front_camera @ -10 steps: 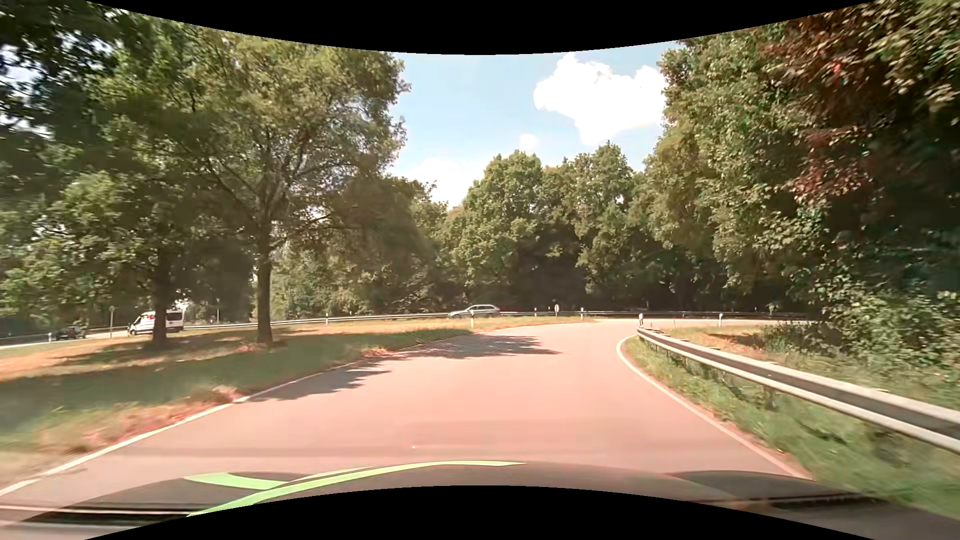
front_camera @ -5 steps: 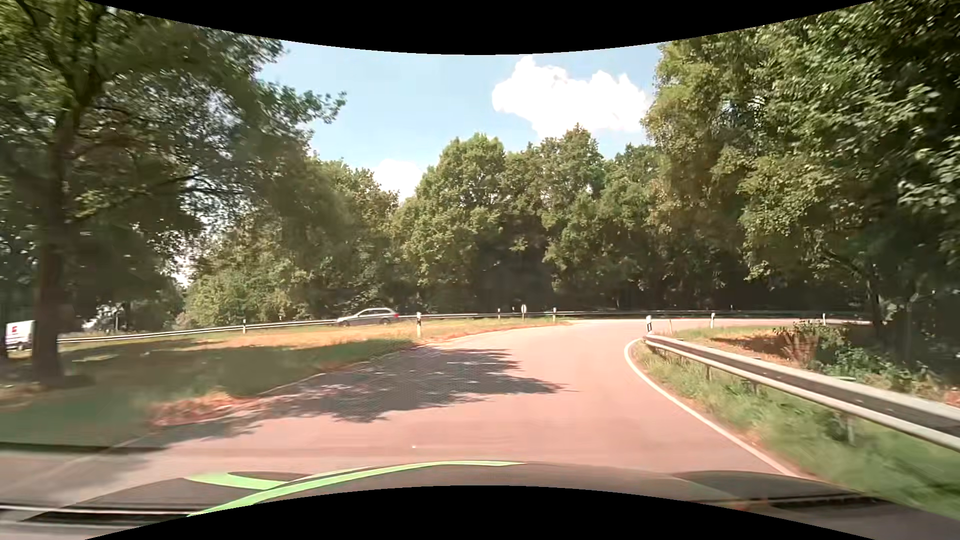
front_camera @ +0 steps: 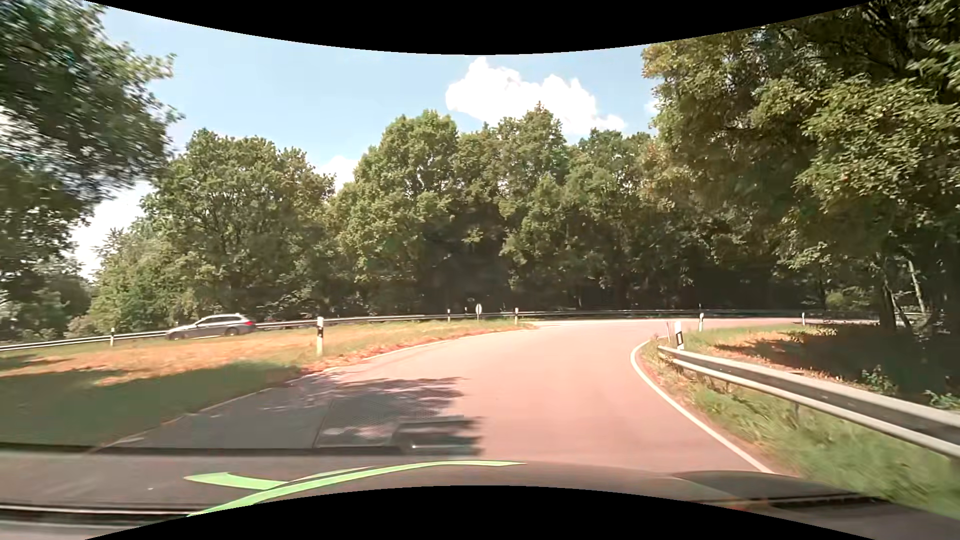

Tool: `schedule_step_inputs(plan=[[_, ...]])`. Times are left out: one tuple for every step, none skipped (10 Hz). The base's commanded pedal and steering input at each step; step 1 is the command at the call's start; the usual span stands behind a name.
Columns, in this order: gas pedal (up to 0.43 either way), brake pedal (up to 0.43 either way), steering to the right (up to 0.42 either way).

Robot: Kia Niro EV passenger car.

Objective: Follow the waypoints while adhering to traffic rules and regulations

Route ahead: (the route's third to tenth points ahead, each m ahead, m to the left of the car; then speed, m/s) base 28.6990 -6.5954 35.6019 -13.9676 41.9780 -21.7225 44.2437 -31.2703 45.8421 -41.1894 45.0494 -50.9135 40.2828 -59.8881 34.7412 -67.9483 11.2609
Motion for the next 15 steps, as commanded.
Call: schedule_step_inputs(plan=[[0.0, 0.03, 0.09], [0.0, 0.03, 0.093], [0.0, 0.018, 0.1], [0.0, 0.0, 0.105], [0.0, 0.0, 0.107], [0.0, 0.0, 0.107], [0.0, 0.0, 0.109], [0.0, 0.0, 0.111], [0.0, 0.0, 0.113], [0.0, 0.0, 0.114], [0.0, 0.0, 0.115], [0.0, 0.0, 0.115], [0.0, 0.0, 0.115], [0.0, 0.0, 0.116], [0.0, 0.0, 0.118]])
